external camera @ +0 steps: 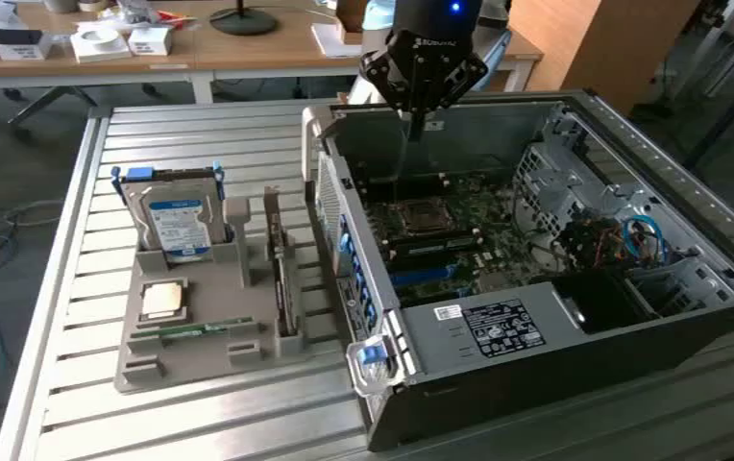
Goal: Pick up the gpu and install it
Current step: 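Reach for the gpu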
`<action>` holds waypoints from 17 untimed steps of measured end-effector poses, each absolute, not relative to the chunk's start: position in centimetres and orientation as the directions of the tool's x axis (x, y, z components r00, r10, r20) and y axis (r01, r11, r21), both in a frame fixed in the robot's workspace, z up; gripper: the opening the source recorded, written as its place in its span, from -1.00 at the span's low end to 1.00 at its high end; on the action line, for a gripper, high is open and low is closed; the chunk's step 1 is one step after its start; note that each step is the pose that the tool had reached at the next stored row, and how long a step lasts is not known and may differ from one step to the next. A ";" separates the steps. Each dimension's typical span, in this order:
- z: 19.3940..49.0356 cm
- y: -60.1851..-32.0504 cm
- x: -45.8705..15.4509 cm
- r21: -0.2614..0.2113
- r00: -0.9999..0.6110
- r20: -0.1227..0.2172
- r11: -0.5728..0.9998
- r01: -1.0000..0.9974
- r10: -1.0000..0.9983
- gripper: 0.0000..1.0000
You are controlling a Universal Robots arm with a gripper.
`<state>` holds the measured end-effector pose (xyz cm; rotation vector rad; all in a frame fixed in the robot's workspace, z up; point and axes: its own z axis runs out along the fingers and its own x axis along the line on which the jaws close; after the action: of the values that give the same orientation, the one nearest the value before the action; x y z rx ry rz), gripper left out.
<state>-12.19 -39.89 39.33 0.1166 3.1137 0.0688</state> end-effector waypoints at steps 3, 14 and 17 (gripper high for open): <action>39.3 -39.9 -12.2 0.045 -0.997 -0.023 0.996 0.074 0.075 -0.79; 39.3 -39.9 -12.3 0.045 -0.997 -0.024 0.996 0.074 0.075 -0.79; 39.3 -39.9 -12.8 0.045 -0.997 -0.023 0.996 0.074 0.075 -0.79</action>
<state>-12.81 -39.89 39.31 0.1167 3.1137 0.0689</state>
